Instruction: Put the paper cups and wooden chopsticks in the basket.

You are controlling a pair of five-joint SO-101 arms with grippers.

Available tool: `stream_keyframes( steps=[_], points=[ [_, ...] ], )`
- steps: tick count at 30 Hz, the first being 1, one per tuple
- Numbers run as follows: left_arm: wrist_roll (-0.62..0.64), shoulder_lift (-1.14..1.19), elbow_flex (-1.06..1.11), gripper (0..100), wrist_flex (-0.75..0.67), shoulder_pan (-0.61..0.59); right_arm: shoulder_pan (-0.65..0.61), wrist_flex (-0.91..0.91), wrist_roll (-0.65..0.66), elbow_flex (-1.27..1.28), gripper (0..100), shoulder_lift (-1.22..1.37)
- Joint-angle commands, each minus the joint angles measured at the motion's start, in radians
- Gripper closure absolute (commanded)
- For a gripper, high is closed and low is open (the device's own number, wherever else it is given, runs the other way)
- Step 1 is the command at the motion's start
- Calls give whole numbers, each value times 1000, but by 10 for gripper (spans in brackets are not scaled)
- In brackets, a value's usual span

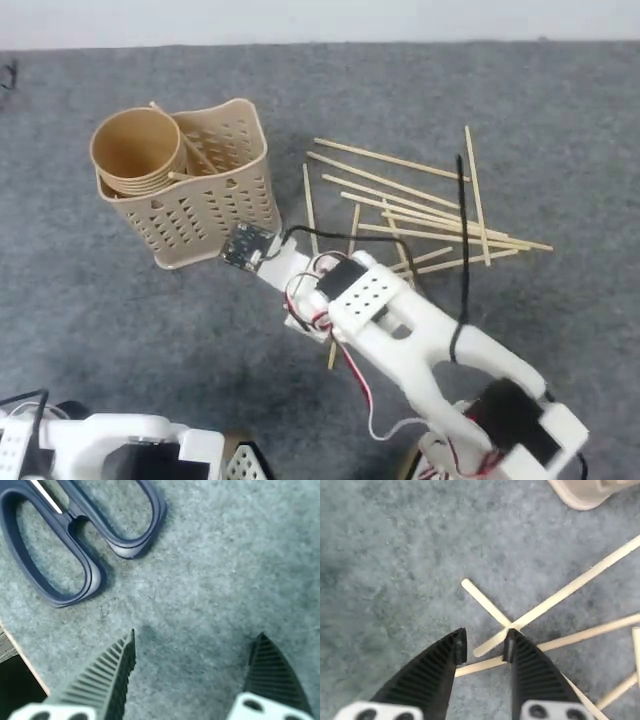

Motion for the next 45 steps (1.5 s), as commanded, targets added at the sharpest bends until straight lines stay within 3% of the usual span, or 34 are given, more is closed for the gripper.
stream_keyframes(
  steps=[1,12,17,27,36,45],
  points=[
    [-9,-25,-1,655,-17,5,41,-47,14,-15,842,54],
    [-9,-25,-1,655,-17,6,79,-74,14,-28,825,107],
    [-9,-25,-1,655,-17,6,77,-74,101,-25,998,110],
    [-9,-25,-1,655,-17,6,110,64,133,-29,991,81],
    [-9,-25,-1,655,-17,6,272,228,192,-26,991,-329],
    [-9,-25,-1,655,-17,6,285,298,192,-37,991,-707]
  ],
)
